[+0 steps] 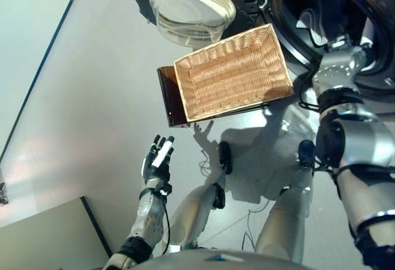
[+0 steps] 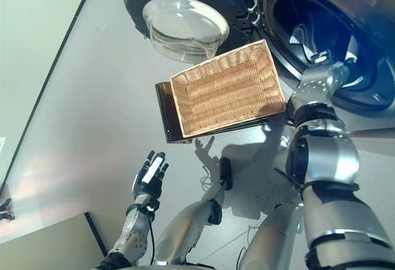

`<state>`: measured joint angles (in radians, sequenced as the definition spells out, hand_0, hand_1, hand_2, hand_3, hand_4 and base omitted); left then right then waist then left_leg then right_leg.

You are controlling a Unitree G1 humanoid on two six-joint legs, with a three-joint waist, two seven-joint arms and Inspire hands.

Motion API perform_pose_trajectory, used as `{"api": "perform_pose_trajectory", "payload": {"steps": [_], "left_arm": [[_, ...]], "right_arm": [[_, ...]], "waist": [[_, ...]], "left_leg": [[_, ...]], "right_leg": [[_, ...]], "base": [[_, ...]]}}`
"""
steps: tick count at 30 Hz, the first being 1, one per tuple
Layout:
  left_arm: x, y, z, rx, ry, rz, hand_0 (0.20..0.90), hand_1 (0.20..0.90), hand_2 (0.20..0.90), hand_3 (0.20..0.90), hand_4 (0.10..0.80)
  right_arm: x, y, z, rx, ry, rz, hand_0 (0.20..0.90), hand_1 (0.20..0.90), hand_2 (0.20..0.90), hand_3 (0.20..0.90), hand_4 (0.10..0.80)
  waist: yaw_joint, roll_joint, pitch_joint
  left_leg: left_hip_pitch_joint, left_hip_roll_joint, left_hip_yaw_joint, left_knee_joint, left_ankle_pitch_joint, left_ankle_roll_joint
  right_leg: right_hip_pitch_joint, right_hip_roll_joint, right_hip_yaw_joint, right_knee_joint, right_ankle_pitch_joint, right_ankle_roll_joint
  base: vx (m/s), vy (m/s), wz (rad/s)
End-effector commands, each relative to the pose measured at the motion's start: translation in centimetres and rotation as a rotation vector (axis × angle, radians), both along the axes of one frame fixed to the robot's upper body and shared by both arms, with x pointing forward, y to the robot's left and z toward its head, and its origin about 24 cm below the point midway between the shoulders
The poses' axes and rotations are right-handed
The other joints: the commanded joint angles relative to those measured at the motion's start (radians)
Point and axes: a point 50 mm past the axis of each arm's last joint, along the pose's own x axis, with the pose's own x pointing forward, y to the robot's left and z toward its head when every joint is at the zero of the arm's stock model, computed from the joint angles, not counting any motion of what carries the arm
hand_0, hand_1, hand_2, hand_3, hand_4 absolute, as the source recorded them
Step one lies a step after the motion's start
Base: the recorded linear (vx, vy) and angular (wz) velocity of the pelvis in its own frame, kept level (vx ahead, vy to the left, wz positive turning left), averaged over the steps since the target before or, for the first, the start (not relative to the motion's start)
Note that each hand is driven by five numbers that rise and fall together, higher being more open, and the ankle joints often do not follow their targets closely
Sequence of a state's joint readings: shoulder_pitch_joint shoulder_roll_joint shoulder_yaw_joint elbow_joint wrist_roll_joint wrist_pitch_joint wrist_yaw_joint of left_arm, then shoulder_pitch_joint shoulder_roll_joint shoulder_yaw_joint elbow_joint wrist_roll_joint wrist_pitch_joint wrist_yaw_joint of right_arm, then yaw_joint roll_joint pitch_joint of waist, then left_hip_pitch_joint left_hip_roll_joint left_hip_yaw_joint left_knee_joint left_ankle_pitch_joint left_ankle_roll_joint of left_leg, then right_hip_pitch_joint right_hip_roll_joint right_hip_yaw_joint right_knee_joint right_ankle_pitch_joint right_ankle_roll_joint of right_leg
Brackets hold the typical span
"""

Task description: Pick up the clothes and place them into the washing machine

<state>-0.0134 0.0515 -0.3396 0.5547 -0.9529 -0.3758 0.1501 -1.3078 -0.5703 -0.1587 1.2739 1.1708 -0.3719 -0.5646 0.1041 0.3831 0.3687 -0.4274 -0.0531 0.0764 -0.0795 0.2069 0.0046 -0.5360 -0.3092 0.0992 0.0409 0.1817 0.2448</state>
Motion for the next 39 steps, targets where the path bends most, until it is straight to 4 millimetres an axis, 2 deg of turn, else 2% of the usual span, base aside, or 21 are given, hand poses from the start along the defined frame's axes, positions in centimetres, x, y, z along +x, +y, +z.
{"api": "perform_pose_trajectory", "payload": {"steps": [1,4,11,22,23,39], "left_arm": [[0.4,0.8,1.3,0.042,-0.093,-0.026,0.900,0.900,0.900,0.900,0.800],[0.3,0.8,1.4,0.044,-0.098,-0.036,0.900,0.900,0.900,0.900,0.800],[0.2,1.0,1.3,0.051,-0.095,-0.041,0.900,0.900,0.900,0.900,0.800],[0.2,1.1,1.5,0.051,-0.114,-0.040,0.900,0.900,0.900,0.900,0.800],[0.3,1.2,1.5,0.055,-0.111,-0.042,0.900,0.900,0.900,0.900,0.800],[0.2,1.2,1.3,0.045,-0.094,-0.034,0.900,0.900,0.900,0.900,0.800]], "right_arm": [[-3.9,-1.4,14.3,-0.341,-0.358,-0.105,0.200,0.200,0.200,0.200,0.300],[-4.5,-1.6,15.6,-0.381,-0.355,-0.114,0.200,0.200,0.200,0.200,0.300],[-4.8,-0.8,17.4,-0.436,-0.370,-0.096,0.200,0.200,0.200,0.200,0.300],[-5.3,-0.9,18.1,-0.459,-0.395,-0.100,0.208,0.208,0.208,0.208,0.306],[-5.1,-1.1,17.8,-0.454,-0.358,-0.108,0.900,0.900,0.900,0.900,0.800],[-4.1,-0.2,17.1,-0.448,-0.352,-0.050,0.900,0.900,0.900,0.900,0.800]], "waist": [[0.021,0.064,-0.028],[0.030,0.065,-0.032],[0.046,0.068,-0.033],[0.059,0.071,-0.040],[0.060,0.069,-0.042],[0.052,0.064,-0.050]], "left_leg": [[0.046,-0.016,0.013,-0.008,-0.069,-0.101],[0.043,-0.016,0.010,-0.008,-0.066,-0.102],[0.032,-0.017,0.010,-0.008,-0.058,-0.103],[0.025,-0.024,0.000,-0.008,-0.053,-0.103],[0.024,-0.024,0.001,-0.008,-0.054,-0.103],[0.031,-0.023,0.012,-0.008,-0.057,-0.100]], "right_leg": [[0.007,0.057,-0.042,0.180,-0.215,-0.086],[0.001,0.057,-0.044,0.186,-0.216,-0.086],[-0.019,0.056,-0.040,0.205,-0.221,-0.088],[-0.029,0.051,-0.041,0.222,-0.229,-0.088],[-0.029,0.051,-0.040,0.219,-0.229,-0.089],[-0.024,0.053,-0.029,0.207,-0.225,-0.094]], "base": [[-0.015,0.002,0.16],[-0.013,0.001,0.04],[-0.002,0.001,0.00],[0.000,0.000,0.00],[0.000,0.000,0.00],[0.000,0.000,0.00]]}}
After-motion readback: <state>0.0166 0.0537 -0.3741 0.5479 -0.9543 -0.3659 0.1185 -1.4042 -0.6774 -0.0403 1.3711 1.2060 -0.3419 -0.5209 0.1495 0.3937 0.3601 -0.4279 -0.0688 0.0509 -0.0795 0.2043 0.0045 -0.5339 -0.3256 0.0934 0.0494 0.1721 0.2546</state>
